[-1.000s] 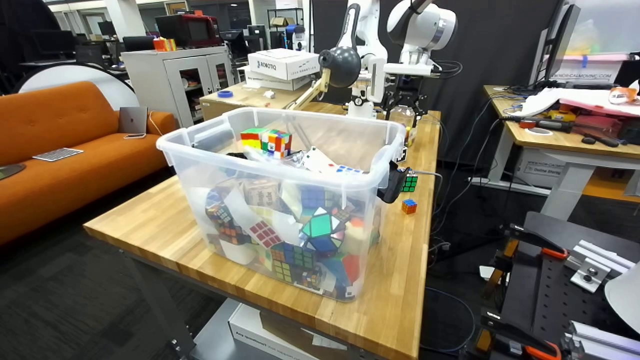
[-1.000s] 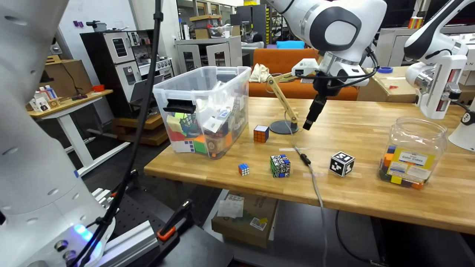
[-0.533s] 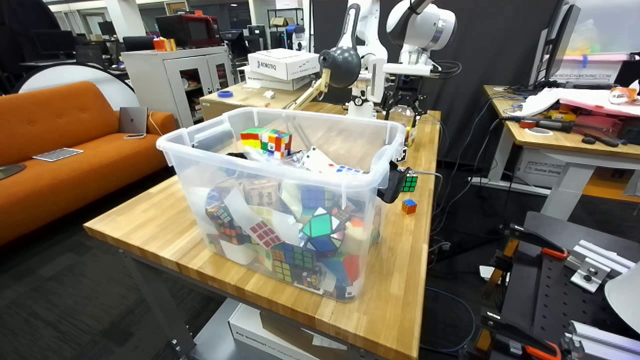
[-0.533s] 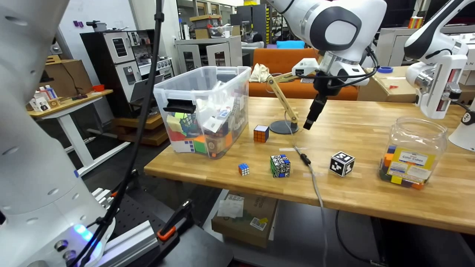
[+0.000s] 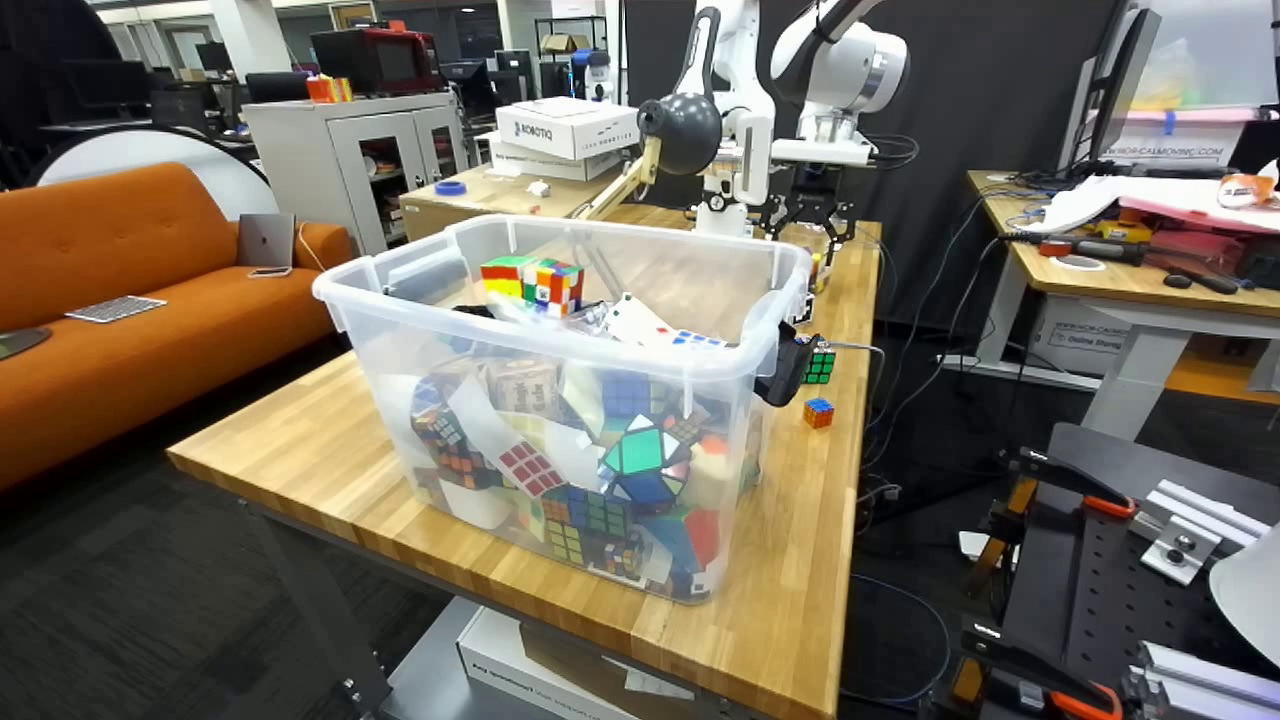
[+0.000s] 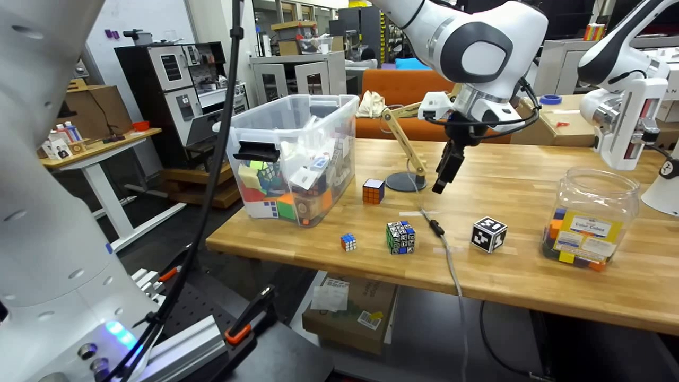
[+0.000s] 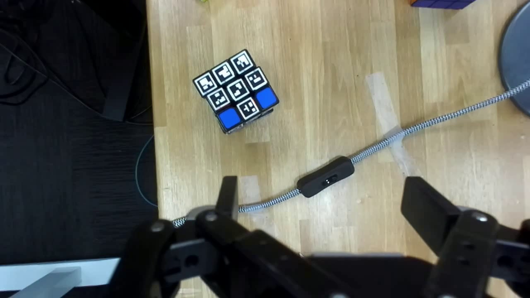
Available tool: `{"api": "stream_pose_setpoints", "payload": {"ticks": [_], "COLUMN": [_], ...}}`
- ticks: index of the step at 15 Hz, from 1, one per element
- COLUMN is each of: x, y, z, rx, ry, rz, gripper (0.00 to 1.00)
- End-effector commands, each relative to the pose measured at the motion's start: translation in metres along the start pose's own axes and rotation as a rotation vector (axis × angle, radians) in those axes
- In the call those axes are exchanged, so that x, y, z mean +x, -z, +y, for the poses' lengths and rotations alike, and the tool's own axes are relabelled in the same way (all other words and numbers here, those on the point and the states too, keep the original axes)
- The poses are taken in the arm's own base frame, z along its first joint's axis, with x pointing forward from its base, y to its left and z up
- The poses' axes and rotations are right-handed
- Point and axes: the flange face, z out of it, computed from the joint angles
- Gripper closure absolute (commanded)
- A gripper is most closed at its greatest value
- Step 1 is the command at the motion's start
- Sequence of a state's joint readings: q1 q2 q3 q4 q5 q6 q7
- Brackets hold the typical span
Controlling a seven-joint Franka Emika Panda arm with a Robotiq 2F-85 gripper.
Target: Move the black and white cube to the right, pick up the cube in the middle then place it down again
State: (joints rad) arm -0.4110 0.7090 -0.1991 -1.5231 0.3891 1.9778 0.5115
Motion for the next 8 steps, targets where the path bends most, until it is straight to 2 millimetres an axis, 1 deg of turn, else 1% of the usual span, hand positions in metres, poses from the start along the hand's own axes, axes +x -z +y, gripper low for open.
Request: {"api": "stream_pose_setpoints", "payload": {"ticks": [1, 2, 3, 5, 8], "x": [-0.0055, -0.0058, -0.0002, -0.0007, -0.0008], "y": [-0.0036, -0.0072, -0.0079, -0.0124, -0.0122], "z": [0.0078, 0.0110, 0.0046, 0.0073, 0.0073], "rx": [-0.010, -0.011, -0.012, -0.018, -0.017], "ry": [0.102, 0.117, 0.075, 0.096, 0.100], "rz": [-0.008, -0.024, -0.015, -0.023, -0.023], "gripper": [0.00, 0.00, 0.00, 0.00, 0.00]}}
